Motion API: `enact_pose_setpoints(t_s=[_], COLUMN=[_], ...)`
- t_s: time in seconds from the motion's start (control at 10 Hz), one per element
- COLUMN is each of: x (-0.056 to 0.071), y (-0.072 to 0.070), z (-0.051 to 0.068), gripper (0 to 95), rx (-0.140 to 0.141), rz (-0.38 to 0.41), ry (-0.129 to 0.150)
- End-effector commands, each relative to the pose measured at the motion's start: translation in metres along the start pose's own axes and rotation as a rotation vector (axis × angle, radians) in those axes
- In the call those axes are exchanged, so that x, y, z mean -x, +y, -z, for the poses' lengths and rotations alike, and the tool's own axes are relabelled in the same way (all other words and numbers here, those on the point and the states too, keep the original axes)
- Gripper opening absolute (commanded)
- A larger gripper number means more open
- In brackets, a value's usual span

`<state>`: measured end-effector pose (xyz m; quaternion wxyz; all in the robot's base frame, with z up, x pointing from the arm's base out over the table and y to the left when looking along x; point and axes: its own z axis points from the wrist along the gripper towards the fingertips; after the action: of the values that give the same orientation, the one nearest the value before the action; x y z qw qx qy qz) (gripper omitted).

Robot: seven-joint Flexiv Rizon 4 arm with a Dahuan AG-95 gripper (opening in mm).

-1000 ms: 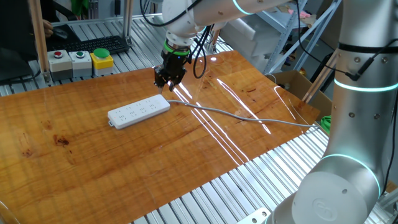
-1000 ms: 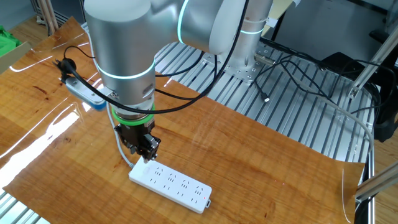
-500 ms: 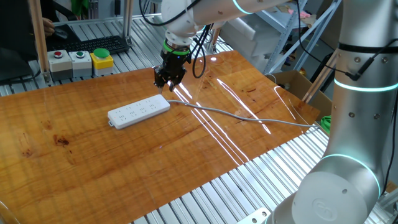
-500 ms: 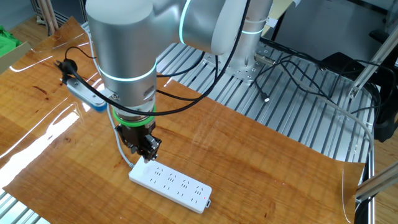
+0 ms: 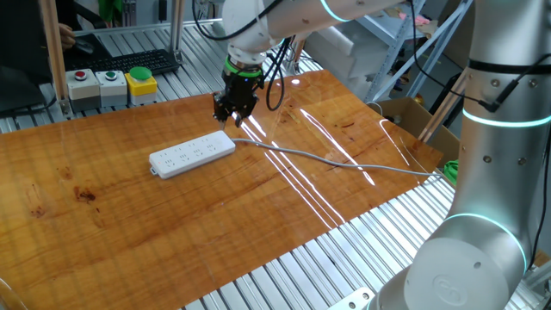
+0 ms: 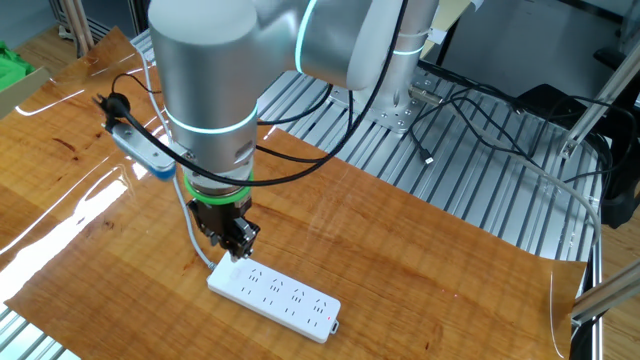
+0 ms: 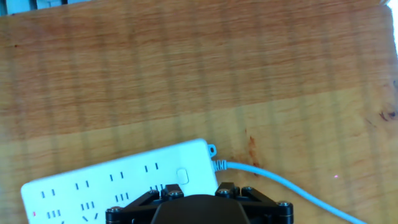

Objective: Turn off the power strip by pressing the button

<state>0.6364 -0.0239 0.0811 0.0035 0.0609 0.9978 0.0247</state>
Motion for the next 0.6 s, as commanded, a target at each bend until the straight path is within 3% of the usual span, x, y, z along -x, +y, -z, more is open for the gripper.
enact_pose_setpoints(t_s=[0.1,0.4,0.6], x=[0.0006,0.0006,0.0006], y=[-0.0002,-0.0002,-0.0002], z=[-0.0007,-0.0007,-0.0007], gripper=[57.0,57.0,57.0], rx=[-0.003,0.002,-0.001], rz=[-0.004,-0.004,-0.014], ry=[0.006,0.033,0.030])
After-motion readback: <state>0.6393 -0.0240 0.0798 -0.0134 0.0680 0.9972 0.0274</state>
